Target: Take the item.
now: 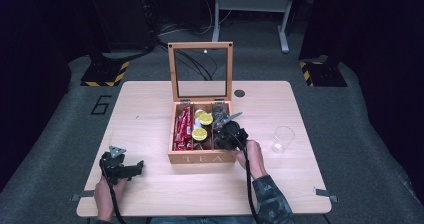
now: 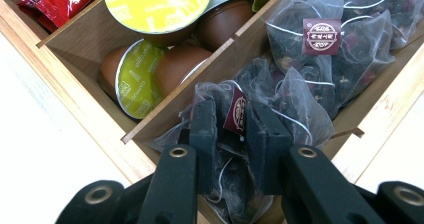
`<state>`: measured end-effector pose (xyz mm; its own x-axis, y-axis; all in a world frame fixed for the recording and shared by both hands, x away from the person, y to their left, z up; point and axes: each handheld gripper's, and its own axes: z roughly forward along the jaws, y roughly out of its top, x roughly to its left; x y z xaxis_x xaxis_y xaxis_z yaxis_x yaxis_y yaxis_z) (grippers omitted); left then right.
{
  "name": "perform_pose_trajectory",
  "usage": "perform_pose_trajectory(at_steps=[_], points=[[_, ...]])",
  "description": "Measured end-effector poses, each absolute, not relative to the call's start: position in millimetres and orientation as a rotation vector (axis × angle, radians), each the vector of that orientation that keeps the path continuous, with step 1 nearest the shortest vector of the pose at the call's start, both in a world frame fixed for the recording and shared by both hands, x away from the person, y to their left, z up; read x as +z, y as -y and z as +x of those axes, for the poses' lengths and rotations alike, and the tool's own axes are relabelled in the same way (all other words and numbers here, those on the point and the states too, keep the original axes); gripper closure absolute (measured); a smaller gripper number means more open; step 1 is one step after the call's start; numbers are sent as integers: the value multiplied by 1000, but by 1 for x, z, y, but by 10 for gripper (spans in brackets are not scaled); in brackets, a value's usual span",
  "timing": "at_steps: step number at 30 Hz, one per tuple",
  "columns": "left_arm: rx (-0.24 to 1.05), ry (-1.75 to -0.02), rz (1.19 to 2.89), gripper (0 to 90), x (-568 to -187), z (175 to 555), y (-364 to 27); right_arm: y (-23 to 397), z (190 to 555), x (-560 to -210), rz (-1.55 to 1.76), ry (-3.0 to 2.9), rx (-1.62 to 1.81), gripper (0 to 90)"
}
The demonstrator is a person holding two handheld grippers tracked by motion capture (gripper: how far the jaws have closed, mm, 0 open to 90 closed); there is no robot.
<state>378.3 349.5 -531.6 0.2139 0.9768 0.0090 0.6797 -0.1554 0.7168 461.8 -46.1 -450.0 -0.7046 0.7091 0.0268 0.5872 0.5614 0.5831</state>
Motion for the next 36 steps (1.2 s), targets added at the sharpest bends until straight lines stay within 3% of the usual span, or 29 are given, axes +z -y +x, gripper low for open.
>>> perform_pose_trajectory(at_steps=[36], points=[[656, -1529, 1908, 3, -532, 378, -350, 60, 448, -423, 1040, -2514, 994, 758]])
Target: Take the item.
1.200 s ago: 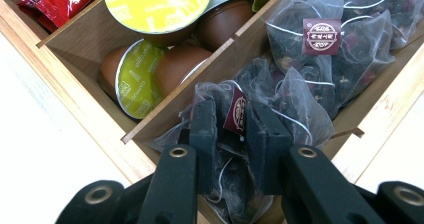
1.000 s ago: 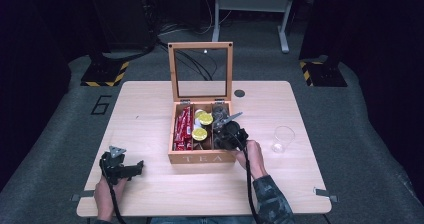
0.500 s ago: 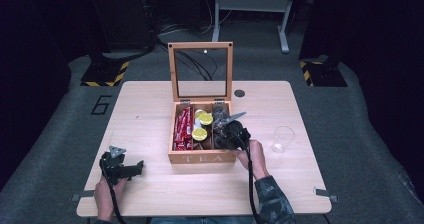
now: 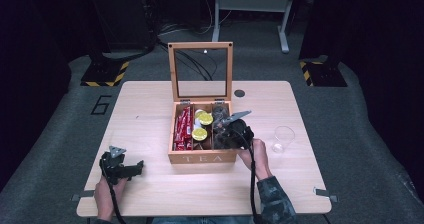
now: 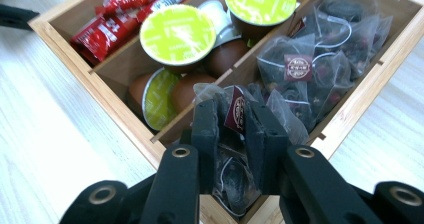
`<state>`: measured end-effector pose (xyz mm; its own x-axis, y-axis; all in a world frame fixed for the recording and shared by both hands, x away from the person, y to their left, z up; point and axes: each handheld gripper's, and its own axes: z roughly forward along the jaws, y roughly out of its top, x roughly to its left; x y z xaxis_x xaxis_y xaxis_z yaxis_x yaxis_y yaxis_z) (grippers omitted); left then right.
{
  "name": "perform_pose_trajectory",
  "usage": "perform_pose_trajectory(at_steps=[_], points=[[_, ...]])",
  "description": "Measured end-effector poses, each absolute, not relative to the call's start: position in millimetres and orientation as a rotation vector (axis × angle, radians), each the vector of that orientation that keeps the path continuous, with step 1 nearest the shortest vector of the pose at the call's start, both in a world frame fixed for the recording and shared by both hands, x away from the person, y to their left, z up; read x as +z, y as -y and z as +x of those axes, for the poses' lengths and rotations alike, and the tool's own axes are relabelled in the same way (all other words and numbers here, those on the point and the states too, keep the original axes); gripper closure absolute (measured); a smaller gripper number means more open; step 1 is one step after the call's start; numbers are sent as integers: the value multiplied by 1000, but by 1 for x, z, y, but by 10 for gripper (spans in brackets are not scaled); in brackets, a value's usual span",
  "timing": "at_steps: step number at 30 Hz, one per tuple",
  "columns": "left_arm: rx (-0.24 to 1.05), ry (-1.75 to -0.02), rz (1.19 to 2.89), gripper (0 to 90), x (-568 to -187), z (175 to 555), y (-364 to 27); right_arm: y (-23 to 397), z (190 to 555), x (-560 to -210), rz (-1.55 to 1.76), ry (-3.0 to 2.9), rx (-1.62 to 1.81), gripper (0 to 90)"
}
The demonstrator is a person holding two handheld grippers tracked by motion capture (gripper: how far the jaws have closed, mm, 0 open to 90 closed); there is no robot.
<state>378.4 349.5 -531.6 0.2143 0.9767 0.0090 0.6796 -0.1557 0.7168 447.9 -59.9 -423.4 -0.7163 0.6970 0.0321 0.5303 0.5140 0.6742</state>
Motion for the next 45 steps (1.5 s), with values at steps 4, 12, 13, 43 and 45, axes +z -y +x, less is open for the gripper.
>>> perform_pose_trajectory(at_steps=[4, 12, 13, 43, 45], points=[[655, -1528, 1908, 3, -532, 379, -349, 62, 446, -418, 1013, -2505, 1005, 758], [655, -1527, 1908, 3, -532, 379, -349, 66, 444, -408, 1022, -2472, 1037, 758], [656, -1527, 1908, 3, -532, 379, -350, 67, 443, -407, 1021, -2472, 1047, 759], [657, -1531, 1895, 3, -532, 379, -349, 107, 426, -367, 1036, -2319, 1075, 760], [657, -1531, 1896, 3, -532, 379, -349, 110, 426, -366, 1035, -2314, 1072, 760]])
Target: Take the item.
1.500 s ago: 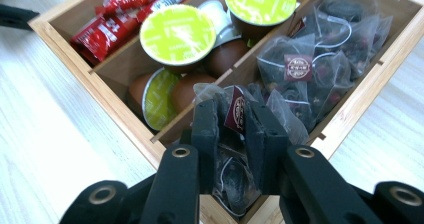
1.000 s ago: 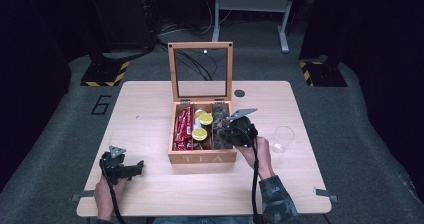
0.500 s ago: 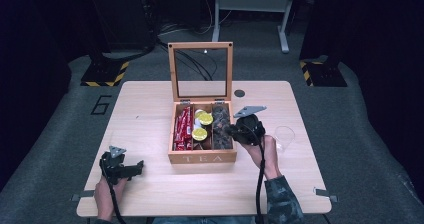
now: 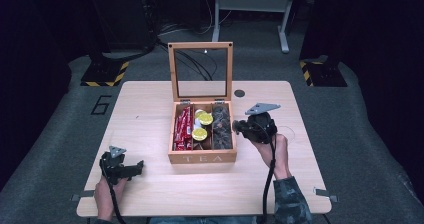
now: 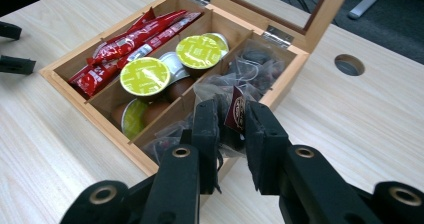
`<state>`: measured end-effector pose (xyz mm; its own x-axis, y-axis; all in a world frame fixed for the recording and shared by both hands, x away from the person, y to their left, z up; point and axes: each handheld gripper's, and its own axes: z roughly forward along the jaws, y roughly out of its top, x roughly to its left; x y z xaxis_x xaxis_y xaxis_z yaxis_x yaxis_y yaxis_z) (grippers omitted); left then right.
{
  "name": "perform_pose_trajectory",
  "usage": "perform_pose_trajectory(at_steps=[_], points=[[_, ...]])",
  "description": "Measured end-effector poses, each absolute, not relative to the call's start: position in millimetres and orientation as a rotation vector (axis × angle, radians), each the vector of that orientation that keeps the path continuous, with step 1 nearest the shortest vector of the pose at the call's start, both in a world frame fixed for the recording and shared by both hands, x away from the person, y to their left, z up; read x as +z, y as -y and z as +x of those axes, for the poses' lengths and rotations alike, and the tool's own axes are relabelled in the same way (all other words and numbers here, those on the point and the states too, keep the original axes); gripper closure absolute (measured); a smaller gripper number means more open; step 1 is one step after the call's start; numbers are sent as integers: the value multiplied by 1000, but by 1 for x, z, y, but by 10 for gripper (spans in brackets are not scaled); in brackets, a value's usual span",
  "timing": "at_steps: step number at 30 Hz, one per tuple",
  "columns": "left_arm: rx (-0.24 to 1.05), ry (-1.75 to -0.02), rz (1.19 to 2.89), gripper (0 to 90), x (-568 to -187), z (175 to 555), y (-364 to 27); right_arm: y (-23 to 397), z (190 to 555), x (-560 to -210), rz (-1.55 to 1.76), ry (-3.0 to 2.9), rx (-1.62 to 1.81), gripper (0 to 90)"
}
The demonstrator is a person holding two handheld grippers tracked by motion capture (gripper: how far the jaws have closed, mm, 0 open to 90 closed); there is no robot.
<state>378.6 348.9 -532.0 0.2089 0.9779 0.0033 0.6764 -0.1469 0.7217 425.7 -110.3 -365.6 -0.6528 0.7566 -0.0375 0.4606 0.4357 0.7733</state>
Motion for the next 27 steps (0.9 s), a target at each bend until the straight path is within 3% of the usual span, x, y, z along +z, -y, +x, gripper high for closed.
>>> perform_pose_trajectory(at_steps=[27], points=[[657, -1531, 1895, 3, -532, 378, -349, 163, 416, -355, 1148, -2184, 1041, 760]])
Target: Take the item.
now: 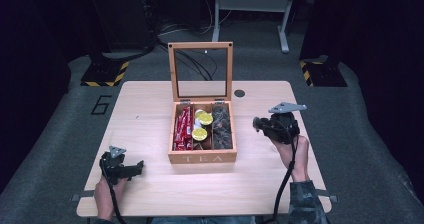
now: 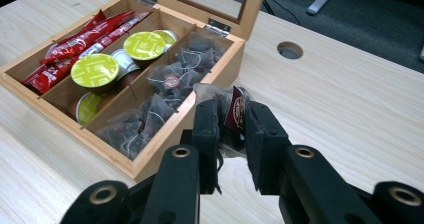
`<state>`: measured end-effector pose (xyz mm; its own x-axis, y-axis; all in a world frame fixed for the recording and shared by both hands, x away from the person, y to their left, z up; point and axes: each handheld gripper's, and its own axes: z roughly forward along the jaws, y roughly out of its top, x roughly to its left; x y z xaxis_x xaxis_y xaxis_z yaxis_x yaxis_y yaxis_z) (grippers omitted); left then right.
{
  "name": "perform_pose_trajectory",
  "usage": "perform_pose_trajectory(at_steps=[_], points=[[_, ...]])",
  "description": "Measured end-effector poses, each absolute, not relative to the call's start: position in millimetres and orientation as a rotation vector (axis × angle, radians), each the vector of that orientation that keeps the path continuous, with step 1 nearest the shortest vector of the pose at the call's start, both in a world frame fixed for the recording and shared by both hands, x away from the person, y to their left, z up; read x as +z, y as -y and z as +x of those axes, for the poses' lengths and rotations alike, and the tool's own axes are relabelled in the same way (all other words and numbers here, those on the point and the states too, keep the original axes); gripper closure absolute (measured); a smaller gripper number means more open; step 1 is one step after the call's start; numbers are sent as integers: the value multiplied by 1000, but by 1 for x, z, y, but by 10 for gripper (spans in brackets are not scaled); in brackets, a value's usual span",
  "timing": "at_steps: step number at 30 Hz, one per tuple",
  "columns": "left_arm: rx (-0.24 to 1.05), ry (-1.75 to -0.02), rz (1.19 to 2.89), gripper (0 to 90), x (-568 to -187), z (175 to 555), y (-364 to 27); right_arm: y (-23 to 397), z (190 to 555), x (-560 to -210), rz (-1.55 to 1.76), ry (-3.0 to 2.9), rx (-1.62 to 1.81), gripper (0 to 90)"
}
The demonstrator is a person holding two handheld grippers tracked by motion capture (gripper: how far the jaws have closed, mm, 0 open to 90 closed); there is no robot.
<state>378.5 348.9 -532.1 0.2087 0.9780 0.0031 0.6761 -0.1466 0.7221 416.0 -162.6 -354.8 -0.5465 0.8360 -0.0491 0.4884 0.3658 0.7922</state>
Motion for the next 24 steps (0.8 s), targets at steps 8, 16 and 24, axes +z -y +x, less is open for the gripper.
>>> perform_pose_trajectory(at_steps=[8, 16, 24], points=[[657, -1531, 1895, 3, -532, 378, -349, 181, 414, -352, 1189, -2147, 1023, 761], [657, -1531, 1895, 3, -532, 378, -349, 202, 414, -354, 1238, -2108, 1002, 761], [657, -1531, 1895, 3, -532, 379, -349, 220, 417, -362, 1296, -2084, 969, 761]])
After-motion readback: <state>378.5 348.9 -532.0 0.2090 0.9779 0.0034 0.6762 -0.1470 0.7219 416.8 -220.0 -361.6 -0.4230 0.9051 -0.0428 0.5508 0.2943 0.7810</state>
